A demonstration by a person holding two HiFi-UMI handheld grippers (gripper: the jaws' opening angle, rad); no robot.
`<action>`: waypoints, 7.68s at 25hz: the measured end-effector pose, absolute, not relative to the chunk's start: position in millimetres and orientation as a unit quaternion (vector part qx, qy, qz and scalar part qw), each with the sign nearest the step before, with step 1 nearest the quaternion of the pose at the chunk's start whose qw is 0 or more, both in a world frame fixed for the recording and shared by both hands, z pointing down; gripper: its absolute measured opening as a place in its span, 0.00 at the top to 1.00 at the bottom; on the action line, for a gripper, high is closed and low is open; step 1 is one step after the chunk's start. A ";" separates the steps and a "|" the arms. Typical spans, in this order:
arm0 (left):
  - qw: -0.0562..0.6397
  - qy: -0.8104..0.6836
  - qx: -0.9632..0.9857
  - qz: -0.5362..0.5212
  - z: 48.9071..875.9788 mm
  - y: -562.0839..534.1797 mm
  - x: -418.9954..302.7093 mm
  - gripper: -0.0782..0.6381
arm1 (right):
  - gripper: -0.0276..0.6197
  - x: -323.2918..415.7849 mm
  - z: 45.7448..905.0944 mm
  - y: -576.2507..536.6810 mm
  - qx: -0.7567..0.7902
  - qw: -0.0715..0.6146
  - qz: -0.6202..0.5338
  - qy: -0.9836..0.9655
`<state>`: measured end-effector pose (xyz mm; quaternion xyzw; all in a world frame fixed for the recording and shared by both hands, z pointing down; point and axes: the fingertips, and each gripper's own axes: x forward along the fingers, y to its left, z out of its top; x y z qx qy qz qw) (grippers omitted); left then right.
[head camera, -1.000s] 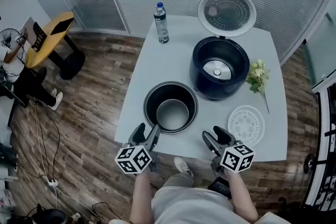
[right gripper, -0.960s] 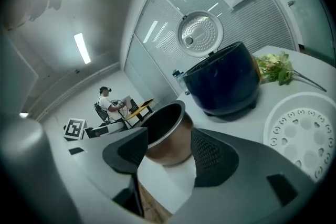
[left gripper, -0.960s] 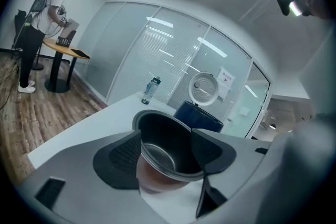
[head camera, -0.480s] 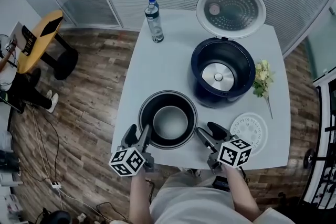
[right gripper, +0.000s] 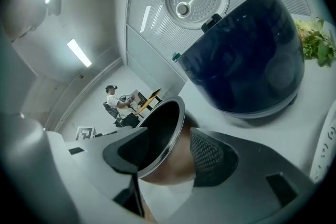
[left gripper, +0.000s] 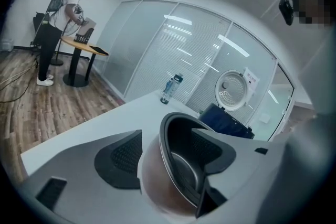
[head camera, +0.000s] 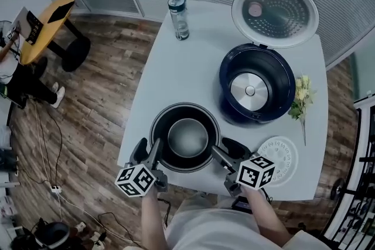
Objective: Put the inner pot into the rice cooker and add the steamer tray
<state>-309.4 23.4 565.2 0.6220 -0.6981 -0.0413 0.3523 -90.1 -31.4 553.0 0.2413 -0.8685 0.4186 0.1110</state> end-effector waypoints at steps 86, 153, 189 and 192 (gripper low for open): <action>0.313 -0.641 0.683 -0.155 470.4 24.4 -326.7 0.81 | 0.84 -113.7 466.7 -38.5 0.284 0.035 0.351 -0.892; 0.252 -0.482 0.814 -0.204 322.1 -109.3 -169.9 0.83 | 0.84 54.5 325.5 -102.1 0.419 -0.101 0.232 -0.872; 0.297 -0.469 0.809 -0.192 355.7 -197.0 -129.9 0.83 | 0.84 93.7 359.4 -180.2 0.435 -0.080 0.263 -0.857; 0.302 -0.468 0.809 -0.188 360.6 -200.2 -127.9 0.83 | 0.84 95.4 363.8 -183.2 0.436 -0.077 0.267 -0.856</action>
